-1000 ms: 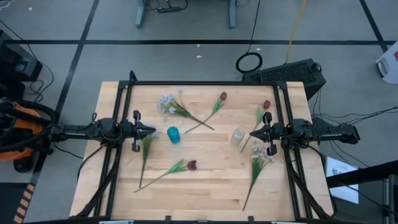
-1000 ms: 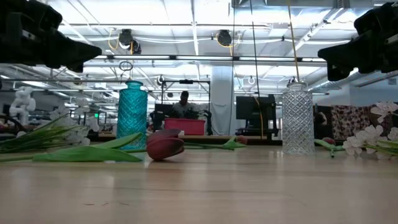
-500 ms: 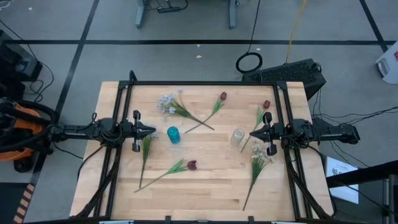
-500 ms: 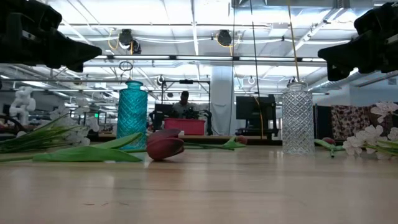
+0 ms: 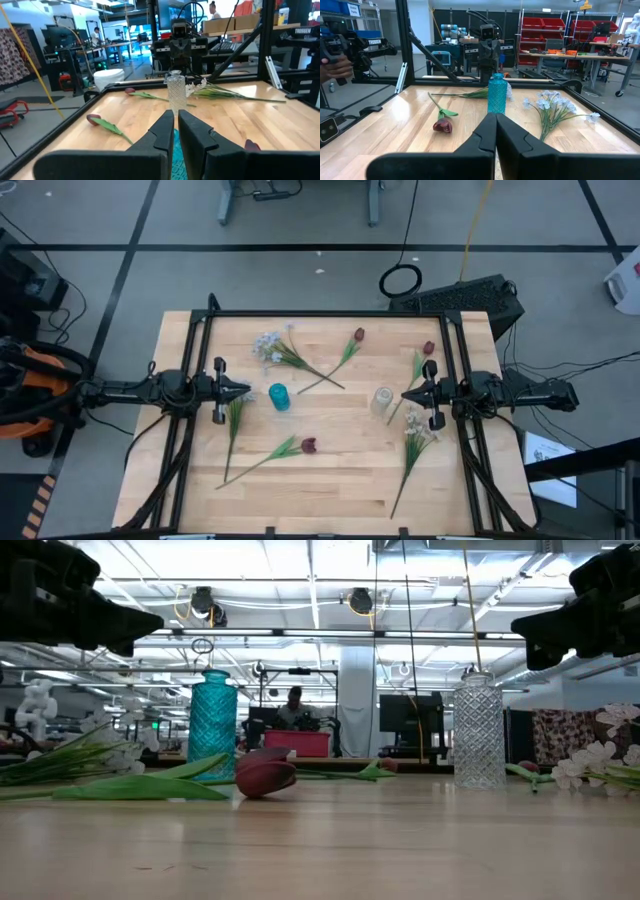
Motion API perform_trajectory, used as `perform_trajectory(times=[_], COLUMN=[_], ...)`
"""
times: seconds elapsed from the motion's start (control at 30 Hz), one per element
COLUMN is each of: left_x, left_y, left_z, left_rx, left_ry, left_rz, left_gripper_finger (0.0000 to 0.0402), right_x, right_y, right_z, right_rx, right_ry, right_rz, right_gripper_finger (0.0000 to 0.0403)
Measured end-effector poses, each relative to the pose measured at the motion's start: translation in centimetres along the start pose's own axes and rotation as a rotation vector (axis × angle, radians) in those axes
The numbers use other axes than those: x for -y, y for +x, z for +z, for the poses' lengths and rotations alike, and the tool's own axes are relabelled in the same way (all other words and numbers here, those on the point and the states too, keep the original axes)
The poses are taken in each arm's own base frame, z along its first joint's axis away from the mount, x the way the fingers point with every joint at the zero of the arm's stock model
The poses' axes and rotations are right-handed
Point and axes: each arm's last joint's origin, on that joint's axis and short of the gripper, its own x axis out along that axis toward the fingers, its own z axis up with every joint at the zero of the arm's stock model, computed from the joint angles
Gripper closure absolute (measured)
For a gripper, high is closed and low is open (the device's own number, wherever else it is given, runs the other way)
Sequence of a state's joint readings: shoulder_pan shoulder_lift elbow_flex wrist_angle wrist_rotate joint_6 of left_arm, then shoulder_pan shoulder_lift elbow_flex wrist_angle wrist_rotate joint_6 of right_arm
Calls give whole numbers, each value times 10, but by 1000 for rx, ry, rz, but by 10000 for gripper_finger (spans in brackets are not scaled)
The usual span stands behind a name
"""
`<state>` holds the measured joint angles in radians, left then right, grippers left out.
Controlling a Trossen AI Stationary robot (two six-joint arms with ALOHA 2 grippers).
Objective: Sort flowers into vase by color
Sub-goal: Move the left white daisies to the bottom right of the table
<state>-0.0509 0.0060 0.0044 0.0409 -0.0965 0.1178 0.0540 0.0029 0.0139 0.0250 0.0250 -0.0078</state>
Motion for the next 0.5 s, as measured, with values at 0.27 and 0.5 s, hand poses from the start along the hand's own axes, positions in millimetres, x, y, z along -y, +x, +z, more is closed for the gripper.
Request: perform_trajectory(times=[0.27,0.5], left_x=[-1,-6], left_y=[-2,-12], left_z=[10,48], left_rx=[21,49], left_ry=[-86,-90], left_rz=[-8,-18], left_gripper_finger=[380,398], right_x=[0,0], right_y=[0,0], right_z=[0,0], right_rx=[0,0], right_ry=[0,0], right_rz=[0,0], right_gripper_finger=[403,403])
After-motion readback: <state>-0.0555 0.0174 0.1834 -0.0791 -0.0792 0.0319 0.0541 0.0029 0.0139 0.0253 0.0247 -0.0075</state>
